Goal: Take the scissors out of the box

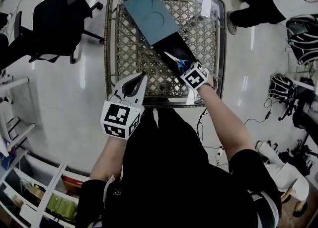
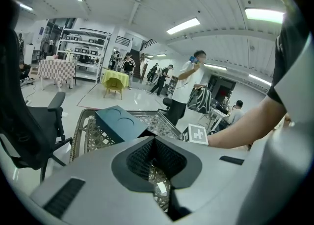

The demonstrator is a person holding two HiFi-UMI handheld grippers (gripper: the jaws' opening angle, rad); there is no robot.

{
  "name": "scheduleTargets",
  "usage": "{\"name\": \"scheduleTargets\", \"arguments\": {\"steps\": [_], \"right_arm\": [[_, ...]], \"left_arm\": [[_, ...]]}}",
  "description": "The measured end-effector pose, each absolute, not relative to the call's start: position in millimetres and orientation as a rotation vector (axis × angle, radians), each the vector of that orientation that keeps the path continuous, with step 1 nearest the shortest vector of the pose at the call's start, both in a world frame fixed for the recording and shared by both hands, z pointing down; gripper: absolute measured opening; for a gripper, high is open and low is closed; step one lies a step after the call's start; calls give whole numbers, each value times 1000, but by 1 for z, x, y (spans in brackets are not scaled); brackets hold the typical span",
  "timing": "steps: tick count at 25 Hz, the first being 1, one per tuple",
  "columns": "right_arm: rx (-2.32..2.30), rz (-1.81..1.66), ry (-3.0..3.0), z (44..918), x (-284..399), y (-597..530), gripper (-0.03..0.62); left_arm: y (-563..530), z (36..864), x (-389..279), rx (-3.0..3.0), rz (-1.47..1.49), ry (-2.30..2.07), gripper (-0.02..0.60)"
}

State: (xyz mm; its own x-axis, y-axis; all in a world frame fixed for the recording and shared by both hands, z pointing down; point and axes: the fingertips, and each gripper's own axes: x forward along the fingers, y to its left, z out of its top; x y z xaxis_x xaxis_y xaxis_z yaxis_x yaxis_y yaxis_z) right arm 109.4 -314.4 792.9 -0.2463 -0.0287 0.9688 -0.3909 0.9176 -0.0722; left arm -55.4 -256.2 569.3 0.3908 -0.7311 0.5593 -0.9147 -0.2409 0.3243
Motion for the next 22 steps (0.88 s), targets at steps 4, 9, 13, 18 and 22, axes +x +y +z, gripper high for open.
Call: {"name": "scheduleTargets", "arguments": {"steps": [4, 9, 13, 18, 22], "right_arm": [[297, 314, -1771, 799, 109, -312, 121], [299, 312, -1741, 800, 110, -313, 123], [270, 299, -1732, 802, 108, -313, 104], [295, 306, -1728, 799, 109, -313, 97], [363, 318, -1752, 787, 109, -312, 94]], "left_arm": [[-252, 567, -56, 2044, 383, -1413, 5], [-242, 566, -57, 2042, 378, -1411, 5], [-234, 565, -61, 2041, 367, -1410, 5], [-229, 556, -67, 2066, 350, -1414, 5], [-227, 545, -76, 2095, 332, -1421, 5]]}}
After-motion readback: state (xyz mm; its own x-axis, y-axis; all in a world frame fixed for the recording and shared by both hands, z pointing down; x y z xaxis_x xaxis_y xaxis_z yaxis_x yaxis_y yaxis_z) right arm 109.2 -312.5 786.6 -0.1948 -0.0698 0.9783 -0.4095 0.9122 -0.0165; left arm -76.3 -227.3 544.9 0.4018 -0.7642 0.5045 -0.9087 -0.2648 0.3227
